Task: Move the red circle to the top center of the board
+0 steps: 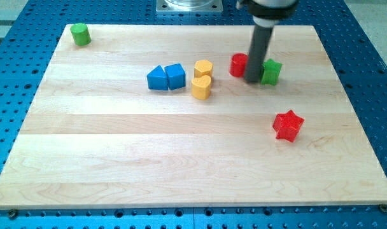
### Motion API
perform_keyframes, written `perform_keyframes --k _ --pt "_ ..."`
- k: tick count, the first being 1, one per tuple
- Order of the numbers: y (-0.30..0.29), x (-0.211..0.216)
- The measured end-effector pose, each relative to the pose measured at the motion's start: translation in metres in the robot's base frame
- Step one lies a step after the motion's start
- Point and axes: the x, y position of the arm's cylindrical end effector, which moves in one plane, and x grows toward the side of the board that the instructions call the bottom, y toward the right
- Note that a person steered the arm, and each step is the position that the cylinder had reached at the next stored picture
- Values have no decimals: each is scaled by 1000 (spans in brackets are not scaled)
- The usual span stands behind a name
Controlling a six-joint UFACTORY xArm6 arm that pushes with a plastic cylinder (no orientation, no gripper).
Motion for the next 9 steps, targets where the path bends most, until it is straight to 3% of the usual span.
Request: perform_keyframes --k 1,2,3,4,5,6,7,9 --pt "-39 -60" --pt "-42 -69" --pt "-41 -24" --pt "-89 -11" --pt "-129 -46" --pt "-122 -65" --pt "-118 -43" --pt "-84 -78"
